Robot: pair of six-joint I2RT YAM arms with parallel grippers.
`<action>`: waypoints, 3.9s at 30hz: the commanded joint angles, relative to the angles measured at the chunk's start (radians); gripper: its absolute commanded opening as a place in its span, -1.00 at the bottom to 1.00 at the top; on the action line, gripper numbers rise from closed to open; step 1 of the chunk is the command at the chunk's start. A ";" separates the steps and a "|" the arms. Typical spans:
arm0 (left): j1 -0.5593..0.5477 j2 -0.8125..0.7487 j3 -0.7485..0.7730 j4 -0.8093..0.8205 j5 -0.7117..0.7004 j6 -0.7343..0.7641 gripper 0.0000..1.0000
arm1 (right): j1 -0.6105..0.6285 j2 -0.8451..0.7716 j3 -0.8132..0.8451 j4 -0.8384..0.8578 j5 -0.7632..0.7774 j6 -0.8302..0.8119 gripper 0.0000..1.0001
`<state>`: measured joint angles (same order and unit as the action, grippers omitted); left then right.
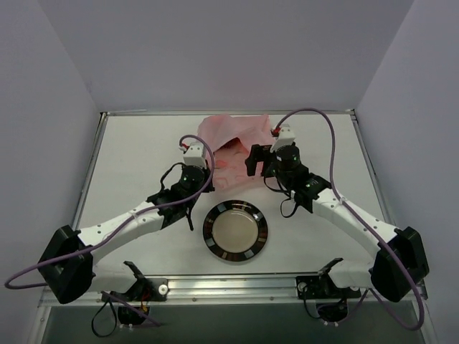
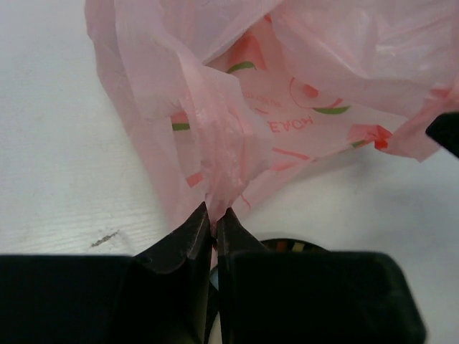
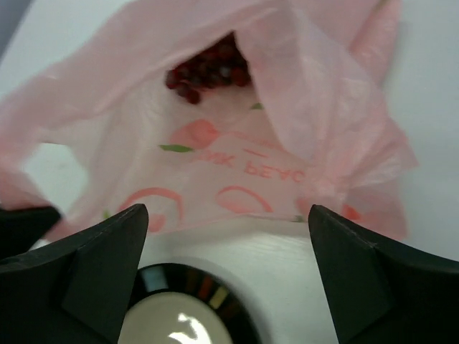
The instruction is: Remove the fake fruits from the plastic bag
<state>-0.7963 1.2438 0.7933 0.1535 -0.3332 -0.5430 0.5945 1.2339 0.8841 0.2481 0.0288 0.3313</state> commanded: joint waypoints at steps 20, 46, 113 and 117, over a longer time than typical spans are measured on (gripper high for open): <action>0.242 0.661 0.532 -0.146 -0.113 0.106 0.79 | -0.159 0.757 0.481 0.148 0.025 -0.080 0.64; 0.351 0.273 0.596 -0.273 0.235 0.084 -0.95 | -0.265 0.358 0.541 -0.010 -0.286 0.006 -1.00; 0.341 0.279 0.254 0.047 0.215 -0.100 -0.95 | 0.199 0.331 0.363 -0.170 -0.032 -0.133 -0.74; 0.351 0.270 0.227 0.054 0.223 -0.100 -0.95 | 0.205 0.348 0.212 -0.073 -0.007 -0.080 -0.81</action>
<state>-0.4549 1.5578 1.0161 0.1852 -0.1154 -0.6552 0.7990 1.6089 1.1553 0.0860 -0.0177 0.2161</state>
